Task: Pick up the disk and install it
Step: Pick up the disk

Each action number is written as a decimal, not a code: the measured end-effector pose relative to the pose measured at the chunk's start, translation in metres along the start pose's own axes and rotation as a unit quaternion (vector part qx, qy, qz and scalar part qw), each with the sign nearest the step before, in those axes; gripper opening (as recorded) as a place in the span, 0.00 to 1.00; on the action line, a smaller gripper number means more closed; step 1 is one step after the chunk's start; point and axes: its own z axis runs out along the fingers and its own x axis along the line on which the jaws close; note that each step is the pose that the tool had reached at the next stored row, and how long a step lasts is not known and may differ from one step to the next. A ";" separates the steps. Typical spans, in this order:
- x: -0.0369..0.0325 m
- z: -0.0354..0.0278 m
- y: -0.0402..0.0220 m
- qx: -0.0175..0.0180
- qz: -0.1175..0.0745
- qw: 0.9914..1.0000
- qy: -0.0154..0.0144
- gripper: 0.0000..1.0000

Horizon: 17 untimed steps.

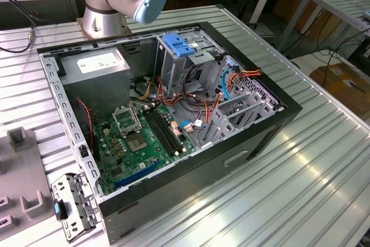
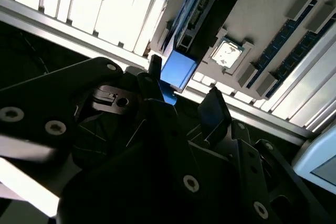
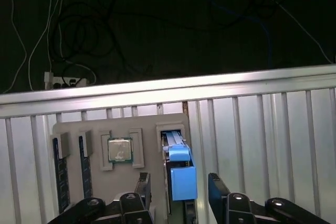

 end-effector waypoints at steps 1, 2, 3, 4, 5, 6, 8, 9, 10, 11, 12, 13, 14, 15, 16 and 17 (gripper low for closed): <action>0.0000 0.0033 -0.0001 0.000 -0.002 1.000 0.000 0.56; -0.0001 0.0054 -0.0001 0.000 -0.004 1.000 0.000 0.56; -0.0002 0.0073 -0.0001 0.000 -0.005 1.000 0.000 0.56; -0.0002 0.0091 -0.0001 0.000 -0.008 1.000 0.000 0.56; -0.0003 0.0109 -0.0001 0.000 -0.012 1.000 0.000 0.56; -0.0009 0.0152 0.0001 0.000 -0.022 1.000 0.000 0.56; -0.0021 0.0220 0.0001 0.000 -0.035 0.999 0.000 0.56; -0.0021 0.0237 0.0001 0.000 -0.036 0.999 0.000 0.56; -0.0021 0.0256 0.0001 0.000 -0.037 0.999 0.000 0.56; -0.0022 0.0275 0.0001 0.000 -0.038 0.999 0.000 0.56; -0.0022 0.0292 0.0001 0.000 -0.038 0.999 0.000 0.56; -0.0022 0.0308 0.0001 0.000 -0.039 0.999 0.000 0.56; -0.0022 0.0325 0.0001 0.000 -0.039 0.999 0.000 0.56; -0.0022 0.0340 0.0002 0.000 -0.040 0.999 0.000 0.56; -0.0022 0.0354 0.0001 0.000 -0.040 0.999 0.000 0.56; -0.0022 0.0367 0.0001 0.000 -0.041 0.999 0.000 0.55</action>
